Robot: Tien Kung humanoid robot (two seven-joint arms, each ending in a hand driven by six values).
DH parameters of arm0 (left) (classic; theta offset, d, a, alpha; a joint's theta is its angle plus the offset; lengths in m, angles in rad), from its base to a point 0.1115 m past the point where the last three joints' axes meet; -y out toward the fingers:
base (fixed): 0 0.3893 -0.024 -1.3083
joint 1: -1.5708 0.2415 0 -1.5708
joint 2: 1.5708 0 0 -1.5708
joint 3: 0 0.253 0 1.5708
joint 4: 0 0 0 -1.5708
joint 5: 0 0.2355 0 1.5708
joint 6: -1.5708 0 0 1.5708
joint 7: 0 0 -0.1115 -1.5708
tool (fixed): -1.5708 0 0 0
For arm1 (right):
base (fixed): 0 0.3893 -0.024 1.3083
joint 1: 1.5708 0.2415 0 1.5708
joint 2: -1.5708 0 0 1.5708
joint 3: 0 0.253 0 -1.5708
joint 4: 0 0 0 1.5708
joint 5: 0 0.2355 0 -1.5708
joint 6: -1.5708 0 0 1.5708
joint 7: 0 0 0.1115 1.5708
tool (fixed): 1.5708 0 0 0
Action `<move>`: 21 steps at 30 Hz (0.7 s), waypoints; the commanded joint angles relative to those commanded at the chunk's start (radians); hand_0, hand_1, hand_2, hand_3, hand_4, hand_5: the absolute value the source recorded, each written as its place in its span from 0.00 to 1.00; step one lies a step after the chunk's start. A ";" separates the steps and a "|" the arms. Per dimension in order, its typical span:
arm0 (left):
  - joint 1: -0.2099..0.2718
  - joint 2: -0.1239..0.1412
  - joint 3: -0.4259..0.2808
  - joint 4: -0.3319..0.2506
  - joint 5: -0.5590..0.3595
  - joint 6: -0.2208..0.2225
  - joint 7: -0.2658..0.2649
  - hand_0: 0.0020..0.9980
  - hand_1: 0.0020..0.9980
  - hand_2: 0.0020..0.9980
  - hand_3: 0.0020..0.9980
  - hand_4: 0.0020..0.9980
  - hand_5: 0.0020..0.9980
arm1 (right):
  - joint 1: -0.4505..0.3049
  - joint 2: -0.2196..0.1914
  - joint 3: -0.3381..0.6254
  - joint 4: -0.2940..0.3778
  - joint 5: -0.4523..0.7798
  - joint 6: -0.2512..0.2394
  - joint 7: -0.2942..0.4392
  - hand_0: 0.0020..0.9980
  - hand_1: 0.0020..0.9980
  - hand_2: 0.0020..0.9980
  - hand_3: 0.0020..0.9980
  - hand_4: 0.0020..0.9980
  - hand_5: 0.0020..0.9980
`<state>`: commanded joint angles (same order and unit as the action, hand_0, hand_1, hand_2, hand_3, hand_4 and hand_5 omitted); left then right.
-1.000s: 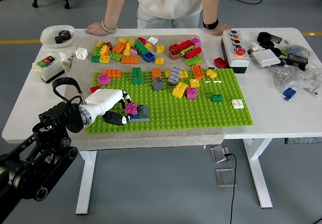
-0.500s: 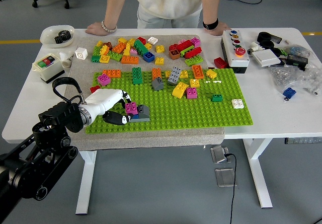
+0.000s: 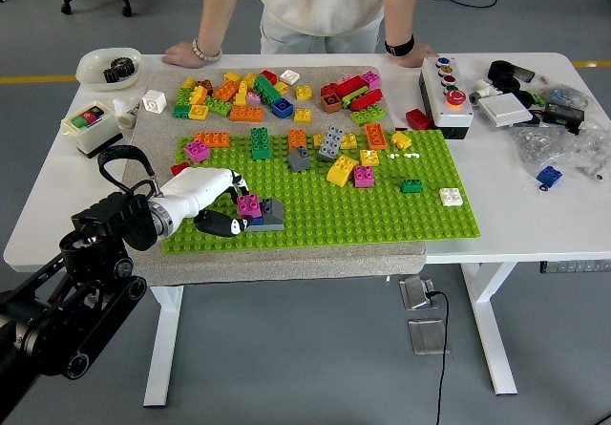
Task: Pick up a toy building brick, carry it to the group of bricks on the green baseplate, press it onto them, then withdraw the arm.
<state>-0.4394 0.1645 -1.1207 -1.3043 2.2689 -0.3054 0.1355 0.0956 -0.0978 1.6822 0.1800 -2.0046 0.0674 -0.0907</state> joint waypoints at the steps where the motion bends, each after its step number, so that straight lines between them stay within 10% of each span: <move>1: 0.000 0.000 -0.001 0.000 0.000 0.000 -0.001 0.78 0.75 0.66 0.69 0.69 0.33 | 0.000 0.000 0.000 0.000 0.000 0.000 0.000 0.74 0.64 0.69 0.56 0.81 0.50; 21: 0.002 0.001 0.000 0.000 0.000 0.003 -0.009 0.79 0.76 0.70 0.72 0.73 0.34 | -0.001 0.001 -0.003 0.000 0.001 0.001 0.000 0.74 0.64 0.69 0.56 0.81 0.50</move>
<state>-0.4373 0.1653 -1.1208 -1.3041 2.2689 -0.3023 0.1261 0.0943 -0.0969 1.6796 0.1800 -2.0036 0.0682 -0.0905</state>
